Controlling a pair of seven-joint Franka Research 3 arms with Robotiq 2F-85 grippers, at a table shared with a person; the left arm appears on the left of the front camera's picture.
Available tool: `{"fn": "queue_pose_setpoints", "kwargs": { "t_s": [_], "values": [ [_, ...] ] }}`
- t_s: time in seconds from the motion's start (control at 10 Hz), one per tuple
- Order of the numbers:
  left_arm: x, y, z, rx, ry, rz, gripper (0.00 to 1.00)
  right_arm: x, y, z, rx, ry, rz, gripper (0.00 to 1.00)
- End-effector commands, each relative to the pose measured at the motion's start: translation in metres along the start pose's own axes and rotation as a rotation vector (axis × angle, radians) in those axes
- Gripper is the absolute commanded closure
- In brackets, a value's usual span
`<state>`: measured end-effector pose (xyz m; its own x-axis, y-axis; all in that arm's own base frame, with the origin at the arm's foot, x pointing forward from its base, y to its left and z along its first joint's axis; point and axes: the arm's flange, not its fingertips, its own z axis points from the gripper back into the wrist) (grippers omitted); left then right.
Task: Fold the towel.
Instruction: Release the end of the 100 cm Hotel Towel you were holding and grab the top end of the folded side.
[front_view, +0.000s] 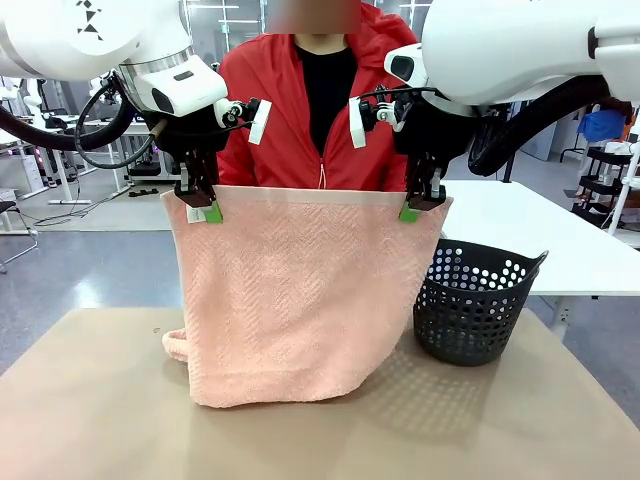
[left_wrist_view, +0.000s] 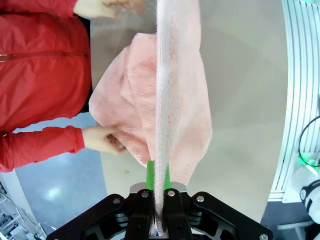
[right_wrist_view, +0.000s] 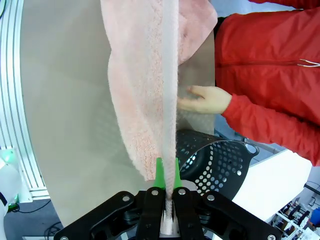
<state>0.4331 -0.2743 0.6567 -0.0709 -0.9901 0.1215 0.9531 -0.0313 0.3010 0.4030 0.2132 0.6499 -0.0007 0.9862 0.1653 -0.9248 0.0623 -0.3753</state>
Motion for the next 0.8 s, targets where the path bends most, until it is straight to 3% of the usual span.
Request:
{"fn": "queue_pose_setpoints", "kwargs": {
  "t_s": [0.0,0.7],
  "values": [
    [-0.0006,0.0026,0.0014,0.011,0.013,-0.003,1.0,-0.0009,0.0002,0.001,-0.001,0.004,0.001,1.0],
    [-0.0006,0.0026,0.0014,0.011,0.013,-0.003,1.0,-0.0009,0.0002,0.001,-0.001,0.004,0.001,1.0]
  ]
}}
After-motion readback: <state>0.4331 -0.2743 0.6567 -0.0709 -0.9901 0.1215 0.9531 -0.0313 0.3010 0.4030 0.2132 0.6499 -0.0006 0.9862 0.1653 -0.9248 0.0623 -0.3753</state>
